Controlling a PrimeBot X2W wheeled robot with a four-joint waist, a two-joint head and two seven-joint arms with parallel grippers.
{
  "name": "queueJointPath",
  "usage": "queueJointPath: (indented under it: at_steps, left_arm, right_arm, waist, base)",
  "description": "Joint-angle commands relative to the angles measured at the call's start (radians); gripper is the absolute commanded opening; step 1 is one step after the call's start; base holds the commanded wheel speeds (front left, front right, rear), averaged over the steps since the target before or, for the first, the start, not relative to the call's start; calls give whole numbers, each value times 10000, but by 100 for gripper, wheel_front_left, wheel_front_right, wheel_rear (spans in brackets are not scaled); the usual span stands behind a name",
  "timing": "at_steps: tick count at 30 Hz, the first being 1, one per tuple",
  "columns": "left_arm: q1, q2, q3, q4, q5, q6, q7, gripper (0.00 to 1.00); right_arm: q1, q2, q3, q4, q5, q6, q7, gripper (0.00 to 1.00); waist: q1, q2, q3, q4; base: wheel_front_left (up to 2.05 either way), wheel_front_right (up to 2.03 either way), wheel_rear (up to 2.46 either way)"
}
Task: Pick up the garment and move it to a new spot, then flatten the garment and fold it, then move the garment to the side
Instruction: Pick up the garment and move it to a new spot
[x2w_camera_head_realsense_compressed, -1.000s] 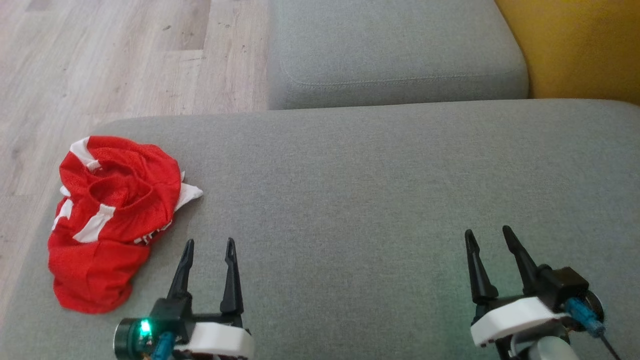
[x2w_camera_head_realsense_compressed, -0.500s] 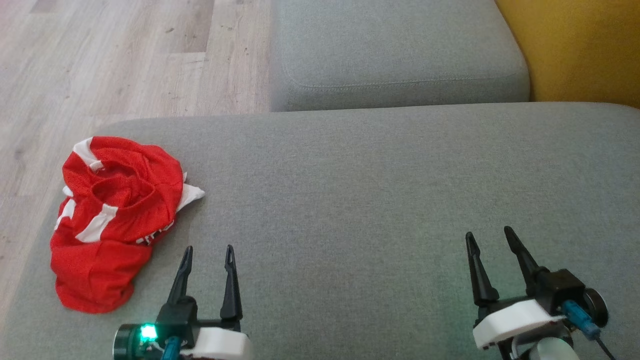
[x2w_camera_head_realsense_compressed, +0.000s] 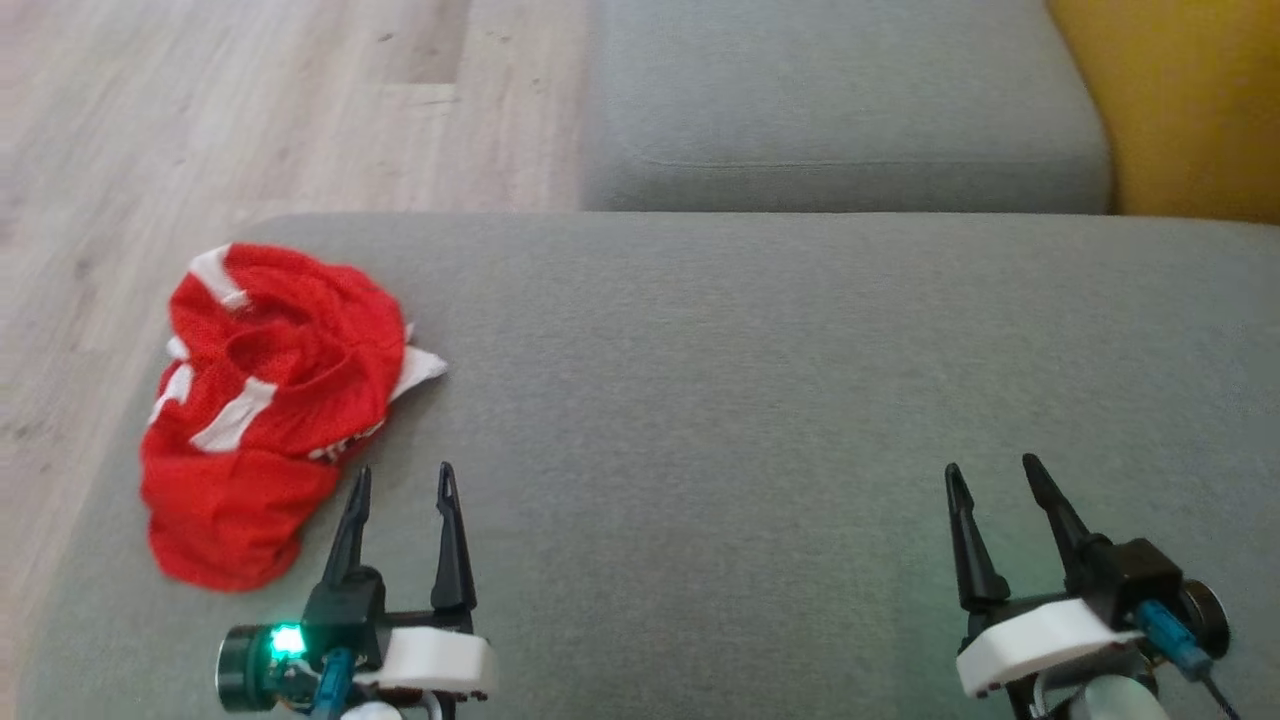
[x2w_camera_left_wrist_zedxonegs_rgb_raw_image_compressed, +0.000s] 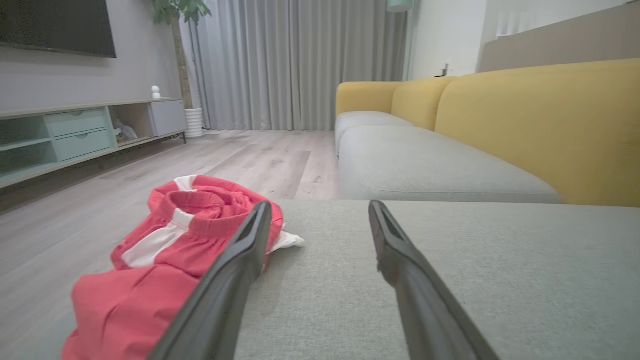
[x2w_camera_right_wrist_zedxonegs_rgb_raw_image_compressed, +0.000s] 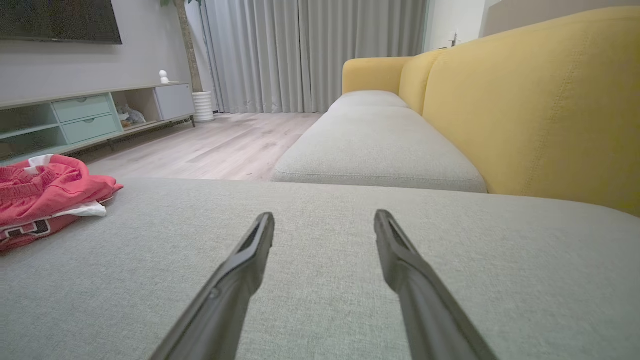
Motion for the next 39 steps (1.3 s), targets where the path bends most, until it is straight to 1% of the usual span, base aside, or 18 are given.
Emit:
queueJointPath:
  at_steps: [1, 4, 14, 16, 19, 25, 27, 29, 31, 34, 39]
  left_arm:
    - [-495, 39, 352, -274, 9, 76, -122, 100]
    - [-528, 39, 470, -318, 35, 77, -122, 100]
    - [-502, 39, 882, -647, 49, -20, -122, 100]
    - [-501, 39, 993, -707, -74, -20, -122, 100]
    - [-489, 39, 1162, -808, -183, -59, -122, 100]
    - [-666, 39, 1600, -773, -77, -233, -122, 100]
    - [-934, 100, 1687, -887, 150, -452, -122, 100]
    - [-1196, 93, 1924, -1004, 157, -508, -122, 100]
    - [-1588, 157, 2024, -1080, 344, -611, -122, 100]
    - [-2399, 168, 2253, -1086, 447, -655, -122, 100]
    - [-3716, 122, 2300, -431, 350, -874, -122, 100]
  right_arm:
    - [-379, -79, 186, -355, -70, 75, -118, 100]
    - [-389, -79, 174, -369, -68, 75, -118, 100]
    - [-451, -79, 32, -401, -2, 75, -118, 100]
    - [-447, -79, -14, -382, -58, 75, -118, 100]
    - [-428, -79, -53, -357, -133, 75, -118, 100]
    - [-507, -79, -43, -341, -434, 75, -118, 100]
    - [-468, -79, -154, -389, -570, 75, -118, 100]
    - [-440, -79, -333, -435, -748, 75, -118, 100]
    - [-526, -79, -489, -534, -1063, 75, -118, 100]
    - [-834, -108, -776, -706, -1630, 75, -118, 100]
    - [-1293, -617, -1127, -981, -2056, 75, -118, 100]
  waist:
    - [0, 0, 87, 454]
    - [0, 0, 142, 1017]
    - [0, 0, 326, 3221]
    - [0, 0, 365, 3576]
    - [0, 0, 417, 3923]
    - [0, 0, 623, 4118]
    - [0, 0, 714, 4193]
    - [0, 0, 908, 4195]
    - [0, 0, 1392, 4116]
    - [0, 0, 2169, 3945]
    - [0, 0, 3342, 3683]
  base:
    - [0, 0, 0]
    - [0, 0, 0]
    - [0, 0, 0]
    - [0, 0, 0]
    - [0, 0, 0]
    - [0, 0, 0]
    - [0, 0, 0]
    - [0, 0, 0]
    - [0, 0, 0]
    - [0, 0, 0]
    - [0, 0, 0]
